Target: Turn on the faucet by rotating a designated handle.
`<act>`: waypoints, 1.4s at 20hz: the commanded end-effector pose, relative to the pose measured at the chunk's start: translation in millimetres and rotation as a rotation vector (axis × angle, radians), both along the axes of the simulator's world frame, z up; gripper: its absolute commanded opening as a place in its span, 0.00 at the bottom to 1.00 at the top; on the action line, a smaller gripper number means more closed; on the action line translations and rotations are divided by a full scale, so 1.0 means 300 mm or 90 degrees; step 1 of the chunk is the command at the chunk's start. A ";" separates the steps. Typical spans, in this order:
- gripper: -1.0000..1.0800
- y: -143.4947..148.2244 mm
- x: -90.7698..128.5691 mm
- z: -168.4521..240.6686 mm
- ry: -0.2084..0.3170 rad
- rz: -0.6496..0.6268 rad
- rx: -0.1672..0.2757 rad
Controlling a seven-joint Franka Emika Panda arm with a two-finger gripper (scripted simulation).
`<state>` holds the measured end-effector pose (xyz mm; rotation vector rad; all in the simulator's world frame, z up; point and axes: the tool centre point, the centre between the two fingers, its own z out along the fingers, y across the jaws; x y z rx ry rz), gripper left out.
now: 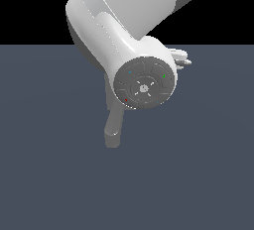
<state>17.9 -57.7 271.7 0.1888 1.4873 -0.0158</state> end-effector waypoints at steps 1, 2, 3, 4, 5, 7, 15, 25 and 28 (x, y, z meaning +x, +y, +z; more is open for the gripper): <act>0.00 -0.004 0.002 -0.038 0.029 0.025 -0.024; 0.00 -0.012 0.003 -0.045 0.030 0.027 -0.026; 0.00 -0.019 0.004 -0.052 0.032 0.029 -0.028; 0.00 -0.026 0.005 -0.058 0.033 0.030 -0.030; 0.00 -0.033 0.006 -0.065 0.035 0.032 -0.033; 0.00 -0.048 0.007 -0.079 0.038 0.035 -0.037; 0.00 -0.107 0.015 -0.132 0.051 0.048 -0.055; 0.00 -0.137 0.009 -0.199 0.026 0.029 -0.039; 0.00 -0.143 0.010 -0.239 0.032 0.034 -0.043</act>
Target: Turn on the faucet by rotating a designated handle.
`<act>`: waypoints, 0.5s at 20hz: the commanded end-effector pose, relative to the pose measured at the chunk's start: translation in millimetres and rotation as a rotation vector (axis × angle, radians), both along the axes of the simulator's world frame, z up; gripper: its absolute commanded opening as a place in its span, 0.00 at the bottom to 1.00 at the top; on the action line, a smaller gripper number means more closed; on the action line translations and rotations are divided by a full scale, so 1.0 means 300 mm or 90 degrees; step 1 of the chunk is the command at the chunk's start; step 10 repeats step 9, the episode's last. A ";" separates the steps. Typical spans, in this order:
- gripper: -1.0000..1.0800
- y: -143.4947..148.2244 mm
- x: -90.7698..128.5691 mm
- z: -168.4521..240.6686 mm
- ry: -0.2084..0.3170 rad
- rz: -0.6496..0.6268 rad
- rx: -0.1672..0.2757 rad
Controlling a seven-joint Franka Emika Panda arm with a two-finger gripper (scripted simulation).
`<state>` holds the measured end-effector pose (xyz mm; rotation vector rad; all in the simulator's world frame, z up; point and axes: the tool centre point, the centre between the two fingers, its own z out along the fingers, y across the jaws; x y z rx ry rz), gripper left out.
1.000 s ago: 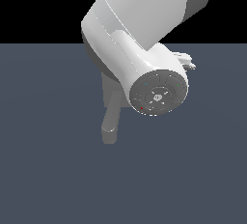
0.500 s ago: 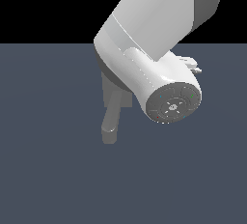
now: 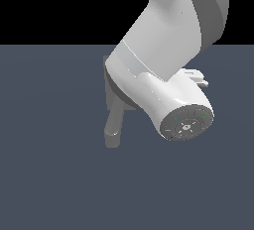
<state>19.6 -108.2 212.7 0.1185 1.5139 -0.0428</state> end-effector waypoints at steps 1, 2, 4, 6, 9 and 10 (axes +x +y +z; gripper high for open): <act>0.00 0.024 0.005 -0.056 0.018 0.018 -0.005; 0.00 0.022 0.005 -0.069 0.020 0.020 -0.006; 0.00 0.017 0.006 -0.096 0.025 0.023 -0.009; 0.00 0.013 0.006 -0.123 0.029 0.026 -0.012; 0.00 0.008 0.006 -0.150 0.034 0.029 -0.015; 0.00 0.008 0.006 -0.150 0.034 0.029 -0.015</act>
